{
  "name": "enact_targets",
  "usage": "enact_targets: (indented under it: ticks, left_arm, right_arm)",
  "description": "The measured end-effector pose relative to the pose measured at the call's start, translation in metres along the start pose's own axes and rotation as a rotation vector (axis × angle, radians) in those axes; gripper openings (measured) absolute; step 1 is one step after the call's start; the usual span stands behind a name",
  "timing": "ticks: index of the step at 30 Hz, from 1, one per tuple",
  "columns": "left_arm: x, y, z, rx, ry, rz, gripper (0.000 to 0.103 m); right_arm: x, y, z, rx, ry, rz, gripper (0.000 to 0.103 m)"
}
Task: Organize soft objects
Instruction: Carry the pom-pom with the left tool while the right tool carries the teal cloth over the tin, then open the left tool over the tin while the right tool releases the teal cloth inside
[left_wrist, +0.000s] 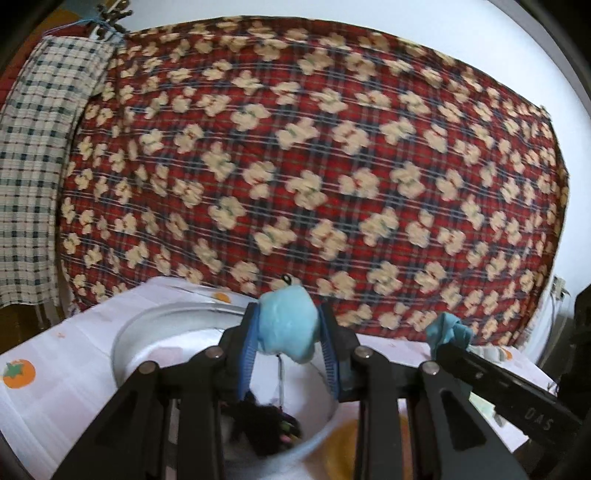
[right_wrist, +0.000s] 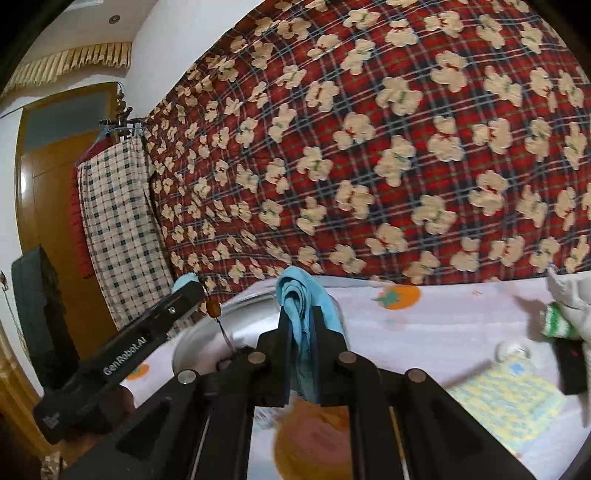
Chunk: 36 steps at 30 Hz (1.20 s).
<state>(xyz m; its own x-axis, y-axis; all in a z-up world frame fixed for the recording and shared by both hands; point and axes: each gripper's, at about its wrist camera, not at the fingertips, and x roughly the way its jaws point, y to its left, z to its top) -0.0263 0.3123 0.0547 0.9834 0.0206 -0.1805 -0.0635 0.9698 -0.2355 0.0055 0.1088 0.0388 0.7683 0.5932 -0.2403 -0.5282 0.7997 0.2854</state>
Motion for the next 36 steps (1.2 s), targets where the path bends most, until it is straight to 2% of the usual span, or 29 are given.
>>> enact_targets:
  ticks: [6,11,21,27,33,36]
  left_arm:
    - [0.026,0.021,0.01,0.003,-0.02,0.115,0.03]
    - [0.054,0.031,0.006,0.028,0.014,0.203,0.03]
    - [0.073,0.04,-0.008,0.054,0.104,0.271,0.03]
    - [0.077,0.033,-0.014,0.112,0.112,0.309,0.03]
    - [0.081,0.035,-0.019,0.11,0.144,0.321,0.03]
    - [0.082,0.039,-0.019,0.09,0.153,0.325,0.033]
  right_arm:
    - [0.041,0.021,0.014,0.032,-0.002,-0.006,0.01]
    - [0.076,0.027,0.011,0.087,0.043,-0.042,0.01]
    - [0.117,0.021,-0.009,0.109,0.157,-0.101,0.01]
    - [0.126,0.018,-0.014,0.107,0.183,-0.114,0.01]
    - [0.133,0.02,-0.017,0.097,0.234,-0.099,0.011]
    - [0.136,0.021,-0.019,0.097,0.26,-0.088,0.016]
